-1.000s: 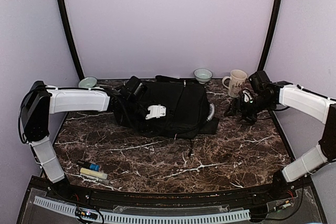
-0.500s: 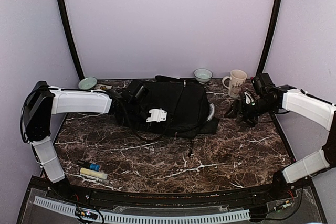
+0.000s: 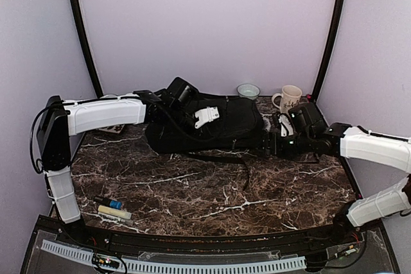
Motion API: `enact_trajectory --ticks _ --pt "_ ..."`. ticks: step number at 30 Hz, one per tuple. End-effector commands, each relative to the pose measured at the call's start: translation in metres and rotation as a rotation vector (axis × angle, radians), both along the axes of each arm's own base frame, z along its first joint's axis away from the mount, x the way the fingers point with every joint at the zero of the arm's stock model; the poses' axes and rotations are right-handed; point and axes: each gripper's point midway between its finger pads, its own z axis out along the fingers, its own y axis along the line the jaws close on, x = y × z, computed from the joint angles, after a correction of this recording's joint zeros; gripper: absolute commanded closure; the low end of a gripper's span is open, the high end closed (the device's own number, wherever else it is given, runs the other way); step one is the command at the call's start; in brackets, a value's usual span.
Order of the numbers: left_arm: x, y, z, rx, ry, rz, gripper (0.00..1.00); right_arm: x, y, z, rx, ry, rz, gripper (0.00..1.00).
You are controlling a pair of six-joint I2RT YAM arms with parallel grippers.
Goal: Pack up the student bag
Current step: Pick up the student bag from the center of the board.
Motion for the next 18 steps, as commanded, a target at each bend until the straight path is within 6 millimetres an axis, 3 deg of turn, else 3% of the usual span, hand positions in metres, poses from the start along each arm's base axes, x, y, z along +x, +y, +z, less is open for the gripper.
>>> enact_trajectory --ticks 1,4,9,13,18 --pt "-0.014 -0.021 0.017 -0.079 0.087 0.069 1.0 0.009 0.026 0.021 0.016 -0.255 0.014 0.25" --pt "-0.015 -0.029 0.019 -0.085 0.101 0.074 1.0 0.004 0.037 0.022 0.041 -0.368 0.037 0.27" --pt "-0.014 -0.037 0.025 -0.1 0.134 0.096 1.0 0.0 0.054 0.006 0.049 -0.464 0.087 0.29" --pt "-0.015 -0.038 0.025 -0.102 0.145 0.109 1.0 0.005 0.052 -0.016 0.014 -0.496 0.065 0.29" --pt "-0.019 -0.045 0.033 -0.127 0.167 0.106 1.0 0.009 0.061 -0.023 0.014 -0.551 0.103 0.28"
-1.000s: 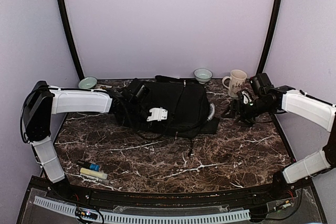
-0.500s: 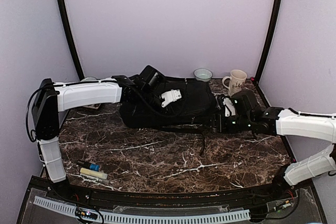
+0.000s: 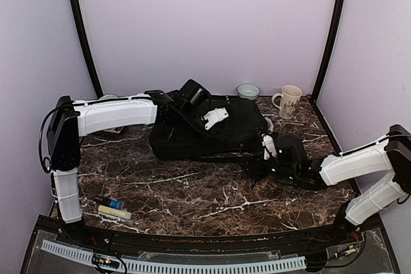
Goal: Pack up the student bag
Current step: Pick up the student bag from the center of the board, then pick up the largest pocket of the bag from the student bag.
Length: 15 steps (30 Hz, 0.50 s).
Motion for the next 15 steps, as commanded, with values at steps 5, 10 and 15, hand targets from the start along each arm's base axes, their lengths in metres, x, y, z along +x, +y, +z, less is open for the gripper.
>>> enact_trajectory --ticks 5,10,15 --pt "-0.004 -0.023 0.047 -0.114 -0.004 0.007 1.0 0.018 0.01 0.034 0.073 -0.252 -0.002 0.3" --pt "-0.005 -0.028 0.056 -0.134 0.016 0.011 1.0 0.025 0.004 0.035 0.042 -0.313 -0.037 0.34" --pt "-0.007 -0.033 0.064 -0.159 0.031 0.007 1.0 0.033 0.001 0.036 0.024 -0.349 -0.077 0.39"
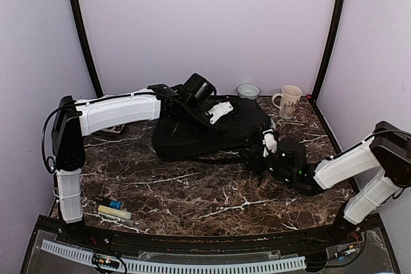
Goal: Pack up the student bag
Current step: Pick up the largest pocket of the bag from the student bag.
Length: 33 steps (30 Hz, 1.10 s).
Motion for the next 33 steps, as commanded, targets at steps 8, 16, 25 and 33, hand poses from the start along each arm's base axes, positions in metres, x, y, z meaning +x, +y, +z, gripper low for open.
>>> enact_trajectory --ticks 8,16,25,33 --pt "-0.01 -0.022 0.047 -0.132 0.005 -0.034 1.0 0.023 -0.004 0.019 -0.024 -0.145 -0.099 0.48" --pt "-0.014 -0.02 0.045 -0.113 0.02 -0.047 1.0 0.032 0.001 0.025 -0.02 -0.186 -0.115 0.56" --pt "-0.017 -0.018 0.044 -0.105 0.036 -0.041 1.0 0.033 0.013 0.039 0.008 -0.208 -0.076 0.79" --pt "-0.011 -0.013 0.037 -0.072 0.024 -0.008 1.0 0.018 0.009 0.041 -0.007 -0.16 -0.029 1.0"
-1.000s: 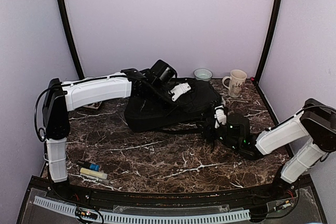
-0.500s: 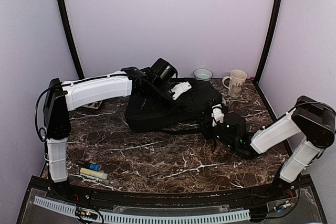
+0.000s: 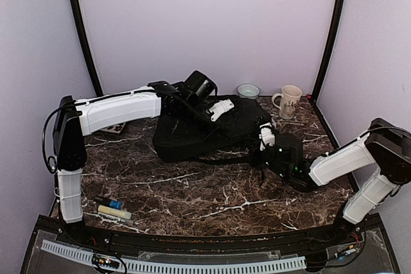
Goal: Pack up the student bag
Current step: Pick up the largest pocket of the bag from the student bag, then hold the largest pocket of the student bag, then zip the student bag into the largest pocket of the bag.
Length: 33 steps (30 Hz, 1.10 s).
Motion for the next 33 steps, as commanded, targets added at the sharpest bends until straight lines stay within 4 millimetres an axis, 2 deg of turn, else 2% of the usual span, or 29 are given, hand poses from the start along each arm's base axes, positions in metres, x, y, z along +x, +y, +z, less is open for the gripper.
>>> enact_trajectory --ticks 1,5,8,10,15,18,24,29,31,33 --pt "-0.006 -0.008 0.029 -0.052 -0.026 -0.007 1.0 -0.012 0.01 0.019 0.035 -0.001 0.075 1.0" --pt "-0.002 -0.003 0.024 -0.018 -0.042 0.012 1.0 -0.029 0.001 0.013 0.045 0.067 0.101 1.0" --pt "-0.001 0.002 0.019 0.007 -0.045 0.021 1.0 -0.034 -0.01 0.006 0.033 0.118 0.071 1.0" --pt "-0.001 0.005 0.016 0.026 -0.052 0.026 1.0 -0.036 -0.018 -0.005 0.006 0.167 0.037 1.0" --pt "-0.001 0.018 0.007 0.092 -0.073 0.03 1.0 -0.04 -0.024 -0.029 -0.074 0.305 0.002 1.0" --pt "-0.004 0.034 0.001 0.139 -0.097 0.038 1.0 -0.043 -0.03 -0.035 -0.094 0.356 -0.026 1.0" --pt "-0.015 0.076 -0.012 0.243 -0.152 0.047 1.0 -0.048 -0.044 -0.031 -0.123 0.385 -0.055 1.0" --pt "-0.013 0.108 -0.016 0.292 -0.156 0.1 1.0 -0.049 -0.055 -0.035 -0.137 0.418 -0.075 1.0" --pt "-0.012 0.12 -0.019 0.318 -0.157 0.122 1.0 -0.048 -0.054 -0.036 -0.132 0.434 -0.058 1.0" --pt "-0.011 0.131 -0.024 0.34 -0.166 0.139 1.0 -0.052 -0.039 -0.034 -0.126 0.452 0.028 1.0"
